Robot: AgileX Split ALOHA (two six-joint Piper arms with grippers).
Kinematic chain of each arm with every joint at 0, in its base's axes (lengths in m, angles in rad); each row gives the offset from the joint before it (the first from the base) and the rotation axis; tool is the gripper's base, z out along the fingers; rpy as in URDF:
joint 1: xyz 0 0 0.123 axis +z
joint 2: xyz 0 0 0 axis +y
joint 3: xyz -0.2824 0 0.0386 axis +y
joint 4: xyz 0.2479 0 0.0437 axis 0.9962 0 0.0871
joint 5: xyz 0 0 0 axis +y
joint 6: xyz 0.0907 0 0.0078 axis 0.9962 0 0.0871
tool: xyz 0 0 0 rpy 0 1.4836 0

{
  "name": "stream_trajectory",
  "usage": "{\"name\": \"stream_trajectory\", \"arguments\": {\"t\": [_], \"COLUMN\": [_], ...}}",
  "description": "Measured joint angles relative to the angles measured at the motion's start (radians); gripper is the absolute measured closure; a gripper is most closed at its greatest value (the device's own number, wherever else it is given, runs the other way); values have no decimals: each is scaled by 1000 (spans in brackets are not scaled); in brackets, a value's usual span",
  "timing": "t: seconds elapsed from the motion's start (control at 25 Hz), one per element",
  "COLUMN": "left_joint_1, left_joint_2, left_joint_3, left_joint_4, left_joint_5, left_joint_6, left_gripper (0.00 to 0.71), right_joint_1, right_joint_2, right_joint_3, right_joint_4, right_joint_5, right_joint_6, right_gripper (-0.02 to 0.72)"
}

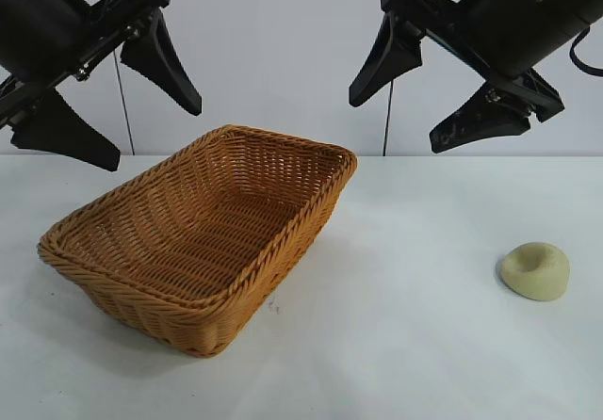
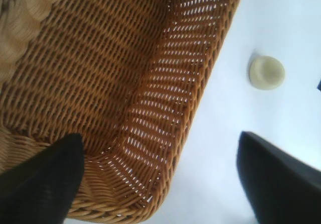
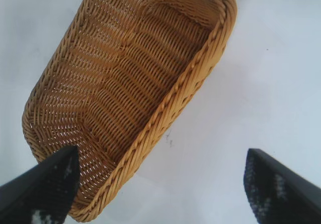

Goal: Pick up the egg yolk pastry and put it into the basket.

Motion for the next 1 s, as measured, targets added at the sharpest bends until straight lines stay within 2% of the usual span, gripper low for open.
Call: {"name": "stream_trajectory", "arguments": {"t": [1.0], "left_joint_1": [0], "left_joint_2": [0], "left_joint_3": [0], "left_joint_4": [0], "left_joint_5": [-16], "left_joint_6": [1], "left_gripper": [109], "right_joint_1": [0], "right_joint_2": [0], "right_joint_3": [0], "right_joint_4": [0], "right_joint_5": [0], "right_joint_6": [0], "right_gripper": [66]}}
